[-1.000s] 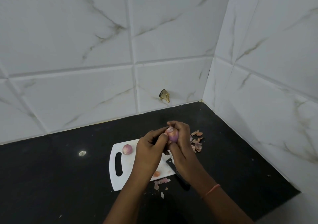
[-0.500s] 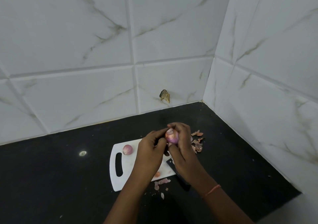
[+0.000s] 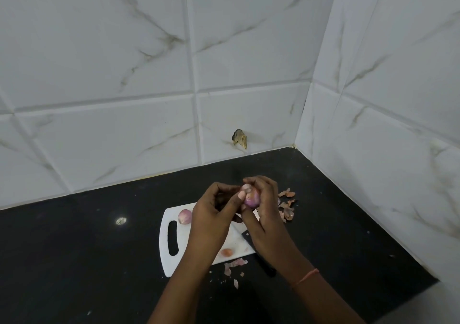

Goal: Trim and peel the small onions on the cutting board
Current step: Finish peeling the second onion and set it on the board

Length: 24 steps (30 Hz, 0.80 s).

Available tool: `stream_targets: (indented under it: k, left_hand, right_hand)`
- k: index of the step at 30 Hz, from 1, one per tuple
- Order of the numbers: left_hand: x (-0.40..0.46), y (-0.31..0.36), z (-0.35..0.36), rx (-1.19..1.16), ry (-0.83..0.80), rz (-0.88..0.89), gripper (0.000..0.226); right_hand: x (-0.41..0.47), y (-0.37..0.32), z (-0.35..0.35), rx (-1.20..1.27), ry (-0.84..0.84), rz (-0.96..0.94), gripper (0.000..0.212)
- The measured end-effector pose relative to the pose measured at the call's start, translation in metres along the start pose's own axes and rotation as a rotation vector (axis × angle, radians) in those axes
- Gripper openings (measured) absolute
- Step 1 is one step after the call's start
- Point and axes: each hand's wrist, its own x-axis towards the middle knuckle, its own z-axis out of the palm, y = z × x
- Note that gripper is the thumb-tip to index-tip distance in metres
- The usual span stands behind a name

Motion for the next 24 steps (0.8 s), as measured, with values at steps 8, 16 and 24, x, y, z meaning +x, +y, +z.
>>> stream_targets:
  k: [8,16,24]
  left_hand:
    - [-0.001,-0.005,0.0,0.279,0.077,0.067,0.02]
    - [0.001,0.001,-0.004,0.155,0.055,0.075,0.015]
    - [0.002,-0.002,-0.007,0.213,0.071,0.12,0.013]
  right_hand:
    - [0.001,0.002,-0.001,-0.035,0.088,-0.031,0.042]
    - [0.007,0.001,-0.01,-0.001,0.071,-0.017,0.039]
    - [0.007,0.007,-0.015,-0.009,0.03,0.007,0.041]
